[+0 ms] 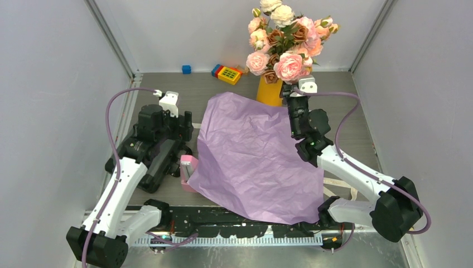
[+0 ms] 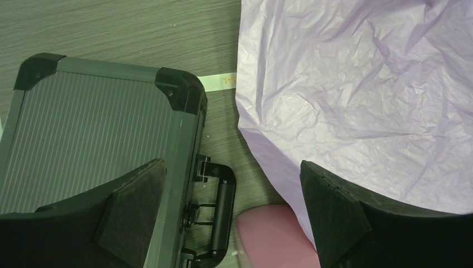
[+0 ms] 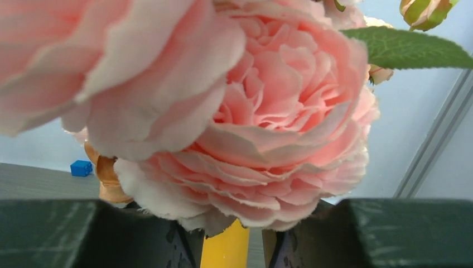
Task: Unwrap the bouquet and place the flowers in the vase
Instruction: Insert the fake flower into the vase, then reset both arms
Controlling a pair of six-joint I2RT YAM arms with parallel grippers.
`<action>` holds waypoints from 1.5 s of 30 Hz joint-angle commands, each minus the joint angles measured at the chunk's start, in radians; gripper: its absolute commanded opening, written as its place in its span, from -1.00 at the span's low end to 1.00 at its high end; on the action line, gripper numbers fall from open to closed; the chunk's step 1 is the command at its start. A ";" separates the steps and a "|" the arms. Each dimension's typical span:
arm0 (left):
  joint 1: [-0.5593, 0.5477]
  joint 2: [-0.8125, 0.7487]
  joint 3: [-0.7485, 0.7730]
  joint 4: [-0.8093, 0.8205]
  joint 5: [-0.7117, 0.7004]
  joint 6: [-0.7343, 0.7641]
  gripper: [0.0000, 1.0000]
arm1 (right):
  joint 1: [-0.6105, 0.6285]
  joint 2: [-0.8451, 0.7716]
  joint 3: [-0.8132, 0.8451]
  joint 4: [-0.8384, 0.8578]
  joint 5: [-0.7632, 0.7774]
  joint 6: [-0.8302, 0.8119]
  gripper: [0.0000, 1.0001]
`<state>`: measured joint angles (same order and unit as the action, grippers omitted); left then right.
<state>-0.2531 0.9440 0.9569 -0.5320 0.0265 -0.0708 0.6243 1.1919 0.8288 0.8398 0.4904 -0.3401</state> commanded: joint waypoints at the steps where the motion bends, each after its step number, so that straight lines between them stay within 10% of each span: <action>1: 0.005 -0.016 0.007 0.030 -0.005 -0.004 0.86 | -0.005 -0.053 -0.010 -0.002 0.024 0.014 -0.14; 21: 0.031 0.002 0.011 0.030 -0.019 -0.045 0.94 | -0.006 -0.281 -0.188 -0.218 0.135 0.133 0.44; 37: 0.081 -0.189 -0.058 0.115 -0.201 -0.011 0.99 | -0.028 -0.477 -0.057 -1.010 0.474 0.539 0.82; 45: 0.081 -0.270 -0.092 0.149 -0.238 0.011 0.99 | -0.028 -0.615 -0.084 -1.054 0.470 0.535 0.86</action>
<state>-0.1764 0.6884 0.8703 -0.4530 -0.1711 -0.0834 0.5999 0.6186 0.7242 -0.1802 0.9295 0.1608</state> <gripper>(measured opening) 0.994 0.925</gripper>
